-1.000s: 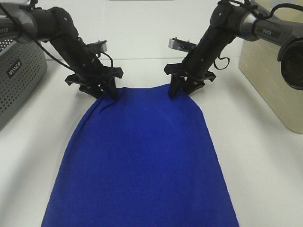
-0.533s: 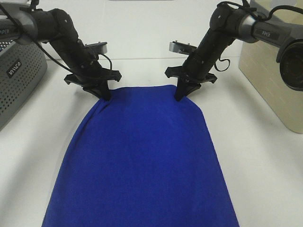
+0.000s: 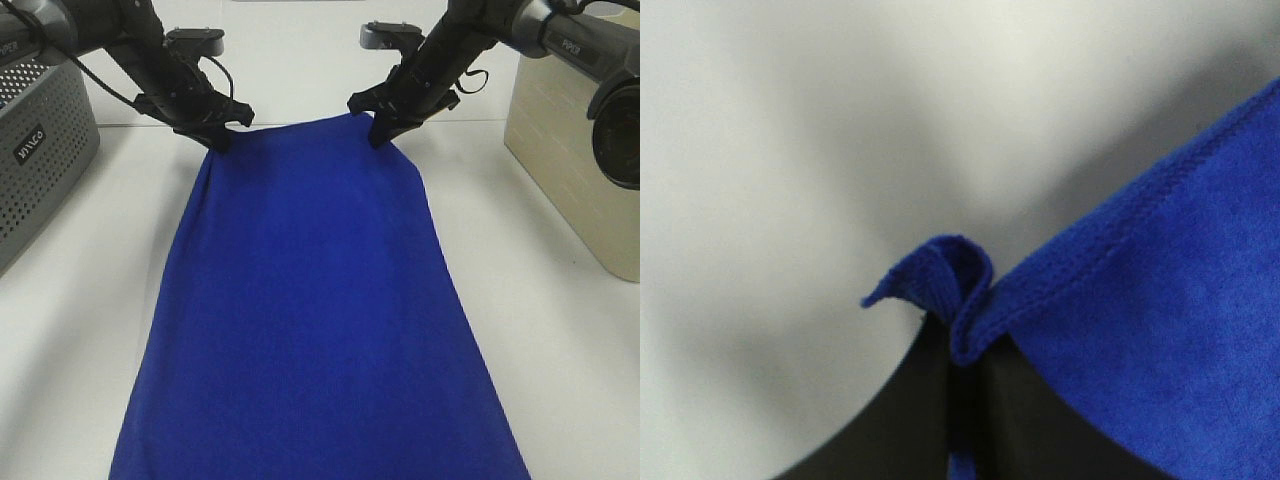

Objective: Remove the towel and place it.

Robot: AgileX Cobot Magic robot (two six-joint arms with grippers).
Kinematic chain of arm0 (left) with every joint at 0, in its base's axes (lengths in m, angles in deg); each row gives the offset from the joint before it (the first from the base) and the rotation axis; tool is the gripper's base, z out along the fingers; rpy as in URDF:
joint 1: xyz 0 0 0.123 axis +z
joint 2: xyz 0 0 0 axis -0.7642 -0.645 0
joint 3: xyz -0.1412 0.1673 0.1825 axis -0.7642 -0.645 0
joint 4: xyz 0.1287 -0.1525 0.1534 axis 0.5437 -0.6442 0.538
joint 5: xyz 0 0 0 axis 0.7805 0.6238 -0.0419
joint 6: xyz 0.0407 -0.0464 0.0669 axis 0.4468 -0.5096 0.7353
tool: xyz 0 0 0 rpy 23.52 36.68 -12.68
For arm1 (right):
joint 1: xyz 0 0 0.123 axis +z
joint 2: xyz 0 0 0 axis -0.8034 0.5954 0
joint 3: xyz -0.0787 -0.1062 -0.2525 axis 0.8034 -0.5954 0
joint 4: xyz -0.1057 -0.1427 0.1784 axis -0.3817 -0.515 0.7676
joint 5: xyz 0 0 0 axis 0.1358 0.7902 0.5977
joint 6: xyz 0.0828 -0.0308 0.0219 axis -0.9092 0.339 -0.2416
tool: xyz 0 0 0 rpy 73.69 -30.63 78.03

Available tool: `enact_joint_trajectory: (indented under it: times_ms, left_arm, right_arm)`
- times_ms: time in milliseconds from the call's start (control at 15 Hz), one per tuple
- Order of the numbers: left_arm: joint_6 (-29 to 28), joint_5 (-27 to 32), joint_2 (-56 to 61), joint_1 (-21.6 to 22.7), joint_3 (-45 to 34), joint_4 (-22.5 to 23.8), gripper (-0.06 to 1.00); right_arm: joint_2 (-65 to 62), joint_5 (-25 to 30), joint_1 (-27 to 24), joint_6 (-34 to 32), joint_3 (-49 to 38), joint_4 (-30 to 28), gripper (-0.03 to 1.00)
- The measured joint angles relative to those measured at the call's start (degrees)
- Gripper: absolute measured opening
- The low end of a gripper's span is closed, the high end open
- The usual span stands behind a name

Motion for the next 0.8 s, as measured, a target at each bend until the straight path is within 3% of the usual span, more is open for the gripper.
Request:
enact_joint_trajectory:
  times_ms: [333, 800]
  left_arm:
    - [2.01, -12.09, 0.00, 0.00, 0.00, 0.29, 0.03]
    - [7.62, -22.57, -0.11, 0.00, 0.00, 1.43, 0.03]
  right_arm:
    - [0.00, -9.74, 0.00, 1.03, 0.57, -0.40, 0.02]
    - [0.00, -18.11, 0.00, 2.64, 0.57, -0.57, 0.02]
